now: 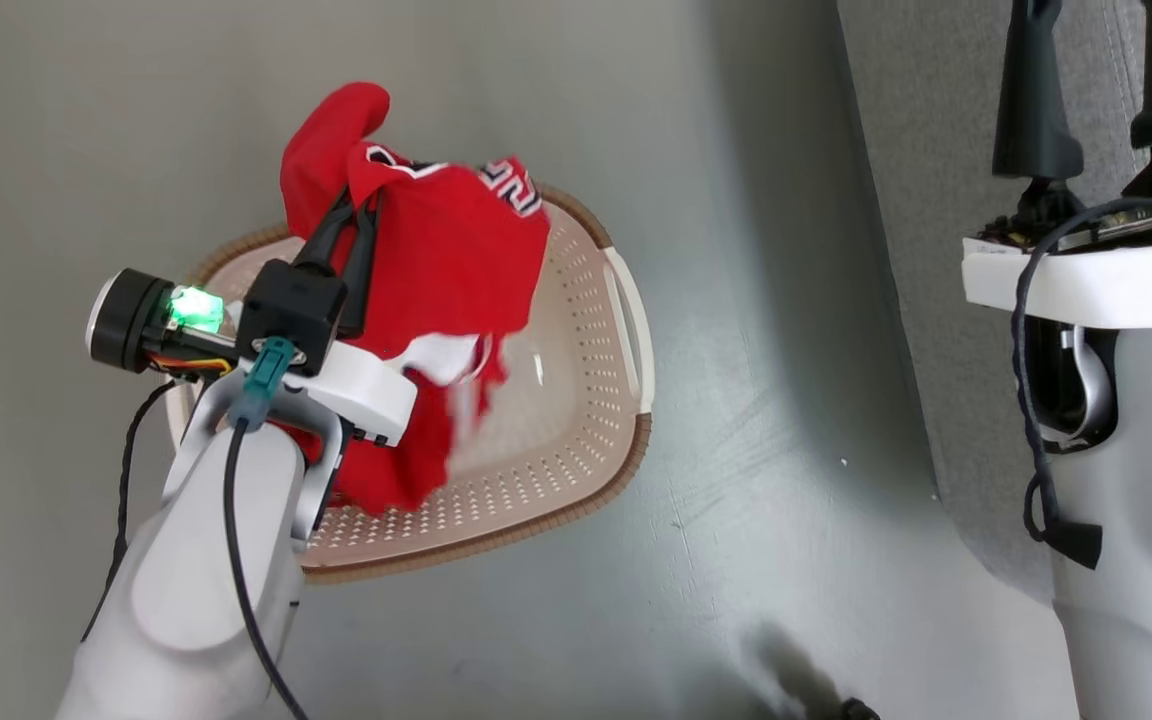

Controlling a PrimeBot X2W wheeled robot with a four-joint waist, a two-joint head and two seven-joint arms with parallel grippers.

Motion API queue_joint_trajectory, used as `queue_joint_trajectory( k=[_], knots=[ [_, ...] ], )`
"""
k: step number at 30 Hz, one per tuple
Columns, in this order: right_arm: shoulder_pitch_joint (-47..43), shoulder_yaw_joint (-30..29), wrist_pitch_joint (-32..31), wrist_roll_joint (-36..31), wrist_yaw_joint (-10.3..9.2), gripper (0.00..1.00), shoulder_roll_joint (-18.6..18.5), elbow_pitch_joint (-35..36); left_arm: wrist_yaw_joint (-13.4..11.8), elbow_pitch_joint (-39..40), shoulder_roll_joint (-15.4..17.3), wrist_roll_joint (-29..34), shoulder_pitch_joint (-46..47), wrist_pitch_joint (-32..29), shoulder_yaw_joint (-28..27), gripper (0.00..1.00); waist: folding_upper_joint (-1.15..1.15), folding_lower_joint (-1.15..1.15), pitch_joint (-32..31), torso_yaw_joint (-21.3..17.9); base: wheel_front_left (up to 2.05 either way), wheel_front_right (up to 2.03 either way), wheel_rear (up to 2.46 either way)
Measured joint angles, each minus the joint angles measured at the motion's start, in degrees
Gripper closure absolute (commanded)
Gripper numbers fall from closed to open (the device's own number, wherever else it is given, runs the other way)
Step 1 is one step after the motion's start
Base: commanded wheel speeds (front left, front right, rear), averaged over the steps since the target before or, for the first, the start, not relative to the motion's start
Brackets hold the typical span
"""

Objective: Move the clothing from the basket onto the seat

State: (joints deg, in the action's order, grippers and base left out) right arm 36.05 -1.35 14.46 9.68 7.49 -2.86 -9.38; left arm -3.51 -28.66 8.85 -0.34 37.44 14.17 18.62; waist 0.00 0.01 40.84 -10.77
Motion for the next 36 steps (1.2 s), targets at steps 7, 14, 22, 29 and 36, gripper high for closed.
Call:
queue_joint_trajectory(
  k=[7,14,22,29,36],
  knots=[
    [-1.25,-0.09,0.0,-0.77,0.0,0.0,-0.04,-0.73,-0.6,6.55,0.29,-1.57,-2.8,0.05,-1.68,1.0,0.0,0.0,-2.89,1.4,0.0,0.0,0.0],
    [-3.06,-0.31,0.0,-1.49,0.0,0.0,-0.62,-2.11,-0.6,11.01,0.62,-2.98,-5.44,0.07,-2.77,1.0,0.0,0.0,-6.21,2.65,0.0,0.0,0.0],
    [-4.94,-0.09,0.0,-2.64,0.0,0.0,-0.96,-3.6,-0.42,13.12,1.24,-3.5,-6.92,0.08,-3.01,1.0,0.0,0.0,-9.96,3.73,0.0,0.0,0.0],
    [-7.1,0.27,0.0,-3.07,0.0,0.0,-1.26,-4.83,1.31,13.4,2.57,-5.04,-7.84,0.46,-3.99,1.0,0.0,0.0,-14.12,4.71,0.0,0.0,0.0],
    [-10.16,1.01,0.0,-3.08,0.0,0.0,-1.19,-6.32,2.45,13.67,3.44,-6.15,-8.09,0.46,-4.98,1.0,0.0,0.0,-18.6,5.55,0.0,0.0,0.0]
  ],
)
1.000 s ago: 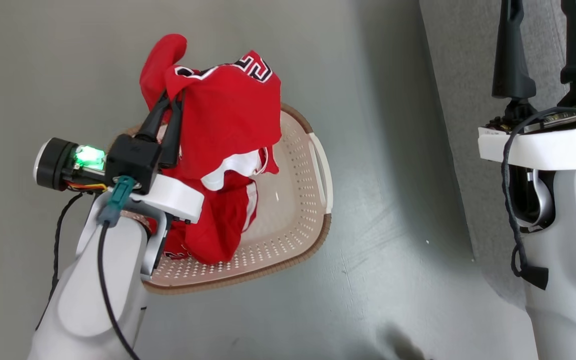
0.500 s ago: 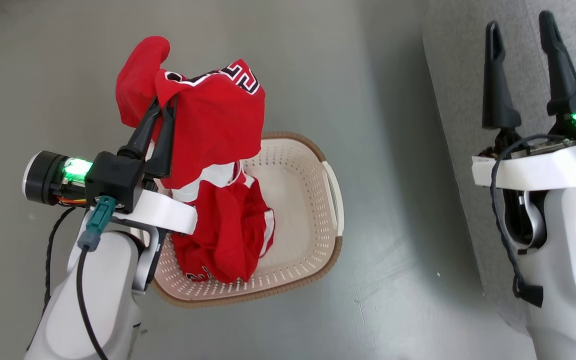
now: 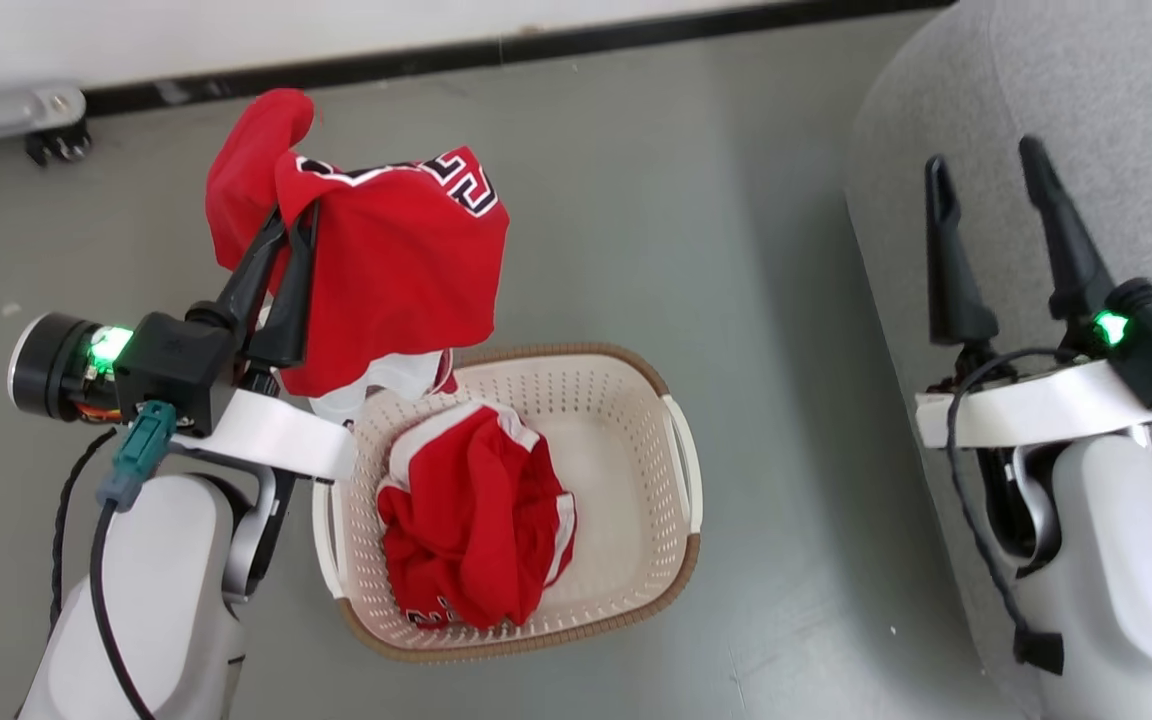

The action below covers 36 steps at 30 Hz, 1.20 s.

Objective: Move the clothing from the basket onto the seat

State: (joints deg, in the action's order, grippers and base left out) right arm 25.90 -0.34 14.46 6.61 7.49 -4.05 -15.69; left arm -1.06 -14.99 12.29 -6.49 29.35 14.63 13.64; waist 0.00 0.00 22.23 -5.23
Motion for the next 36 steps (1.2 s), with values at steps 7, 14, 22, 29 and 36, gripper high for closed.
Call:
queue_joint_trajectory(
  k=[7,14,22,29,36],
  knots=[
    [-2.81,1.67,0.0,-0.1,0.0,0.0,-0.18,-2.08,1.09,-1.11,0.27,-1.09,-2.48,0.0,-0.41,1.0,0.0,0.0,-4.68,0.77,0.0,0.0,0.0],
    [-5.35,4.47,-0.01,-0.57,0.0,0.0,-1.67,-4.5,2.16,-1.54,1.71,-1.99,-3.5,0.0,-0.89,1.0,0.0,0.0,-9.28,1.6,0.0,0.0,0.0],
    [-7.38,9.33,-0.02,-0.56,0.0,0.0,-3.25,-6.9,4.69,-0.57,2.78,-2.2,-3.25,-0.58,0.19,1.0,0.0,0.0,-14.08,2.72,0.0,0.0,0.0],
    [-7.95,14.99,-0.93,1.19,0.0,0.0,-4.11,-9.07,7.02,0.58,3.41,-3.56,-0.69,-1.41,2.38,1.0,0.0,0.0,-17.61,3.55,0.0,0.0,0.0],
    [-7.37,23.01,-3.24,4.47,0.0,0.0,-6.21,-10.87,8.0,1.24,3.37,-4.64,1.42,-1.52,6.09,1.0,0.0,0.0,-20.37,3.89,0.0,0.0,0.0]
  ],
)
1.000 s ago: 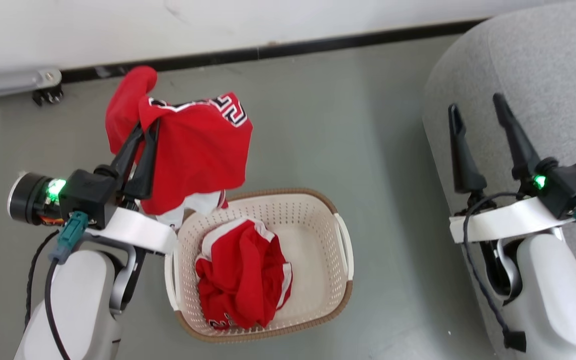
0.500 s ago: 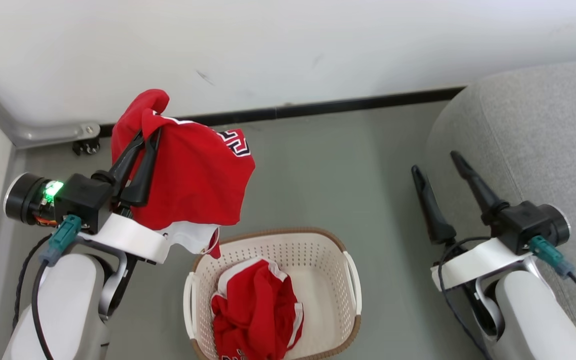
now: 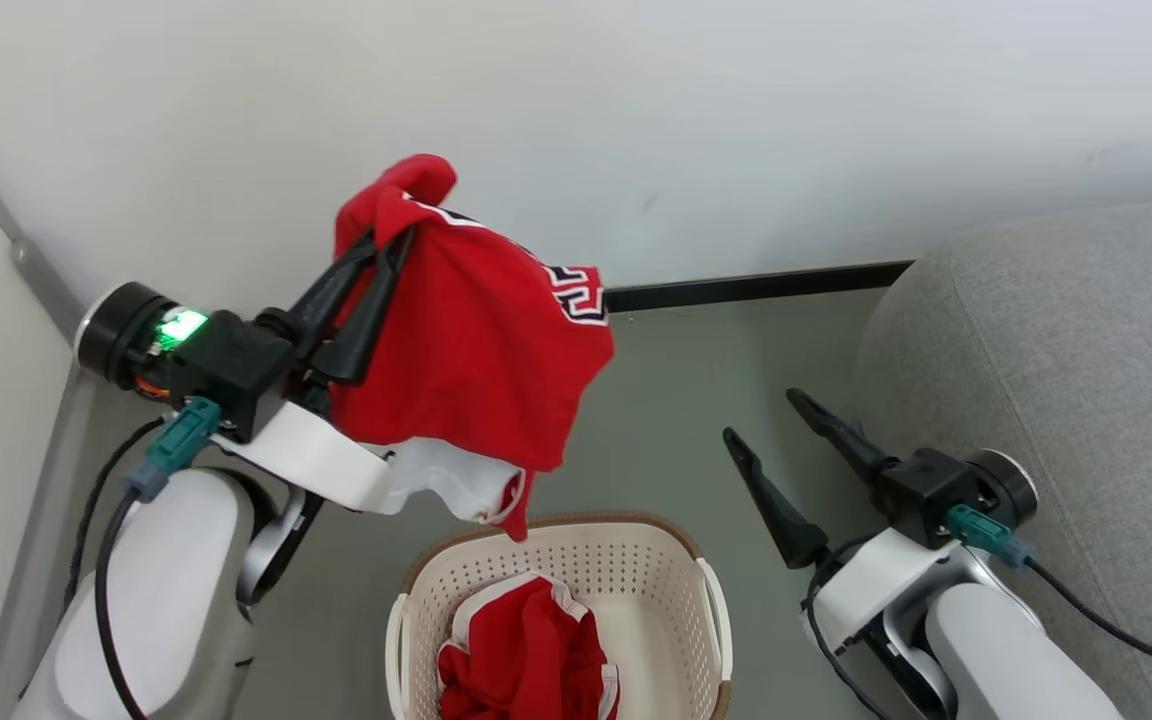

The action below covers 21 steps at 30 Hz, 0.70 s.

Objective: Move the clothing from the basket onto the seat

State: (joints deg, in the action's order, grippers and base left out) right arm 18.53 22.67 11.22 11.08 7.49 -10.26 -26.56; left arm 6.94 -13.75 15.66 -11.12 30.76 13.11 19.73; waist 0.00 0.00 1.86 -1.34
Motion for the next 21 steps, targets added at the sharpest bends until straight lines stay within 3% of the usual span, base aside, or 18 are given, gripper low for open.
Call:
queue_joint_trajectory(
  k=[14,21],
  knots=[
    [7.35,15.63,-4.37,6.92,0.0,0.0,-3.31,-2.24,0.2,2.02,-0.16,-3.44,0.37,-0.51,6.38,1.0,0.0,0.0,-3.23,0.55,0.0,0.0,0.0],
    [8.93,19.4,-5.93,10.21,0.0,0.0,-4.57,-3.78,0.2,2.97,0.35,-5.59,0.83,-1.01,9.25,1.0,0.0,0.0,-3.27,1.3,0.0,0.0,0.0]
  ],
)
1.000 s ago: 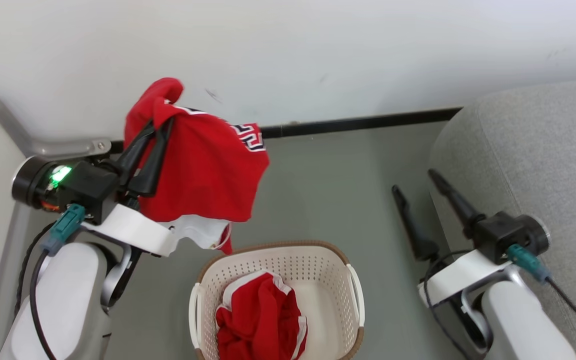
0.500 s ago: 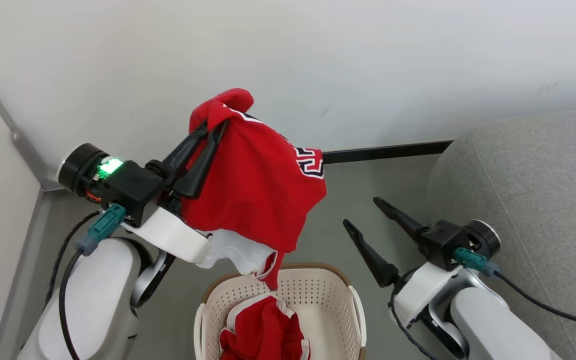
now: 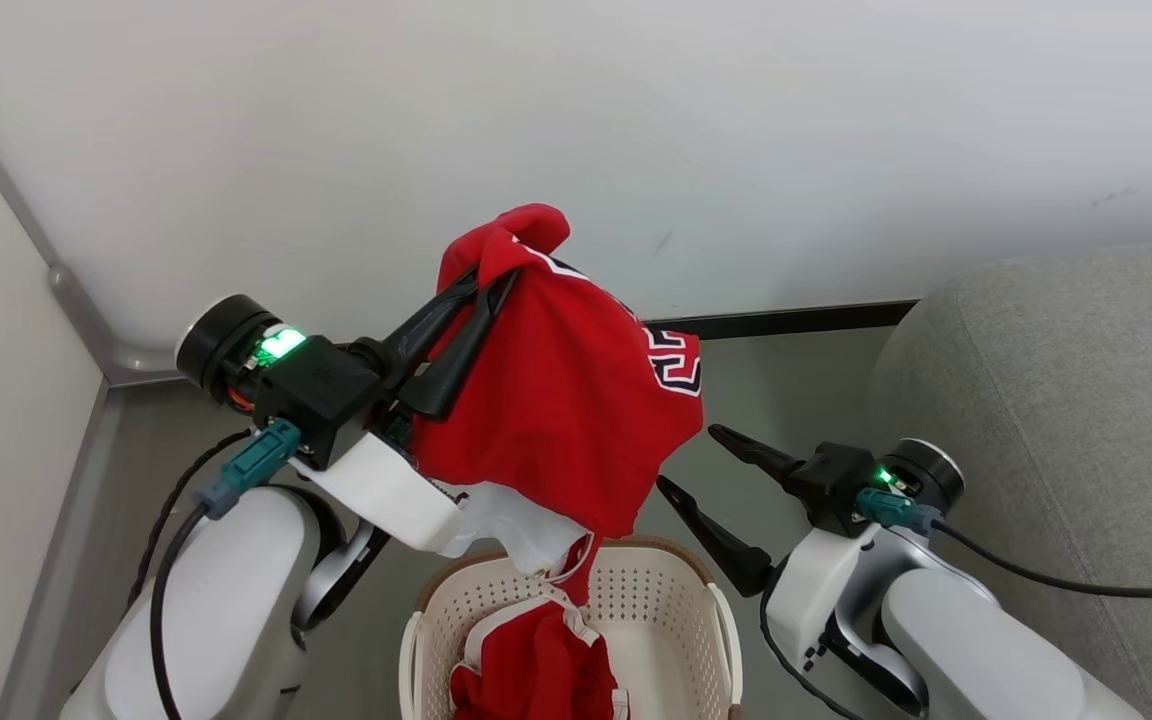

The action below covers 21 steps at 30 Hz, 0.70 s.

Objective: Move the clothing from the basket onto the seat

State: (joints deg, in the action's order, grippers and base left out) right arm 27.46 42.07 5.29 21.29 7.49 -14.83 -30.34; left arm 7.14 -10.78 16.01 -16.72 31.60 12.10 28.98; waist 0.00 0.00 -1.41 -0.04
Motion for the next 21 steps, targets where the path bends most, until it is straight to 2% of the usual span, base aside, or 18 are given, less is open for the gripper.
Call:
queue_joint_trajectory(
  k=[21],
  knots=[
    [8.37,9.37,-2.32,5.89,0.0,0.0,0.58,-4.31,0.01,1.04,2.14,-3.99,1.49,0.0,4.12,1.0,0.0,0.0,0.46,1.26,0.0,0.0,0.0]
  ],
)
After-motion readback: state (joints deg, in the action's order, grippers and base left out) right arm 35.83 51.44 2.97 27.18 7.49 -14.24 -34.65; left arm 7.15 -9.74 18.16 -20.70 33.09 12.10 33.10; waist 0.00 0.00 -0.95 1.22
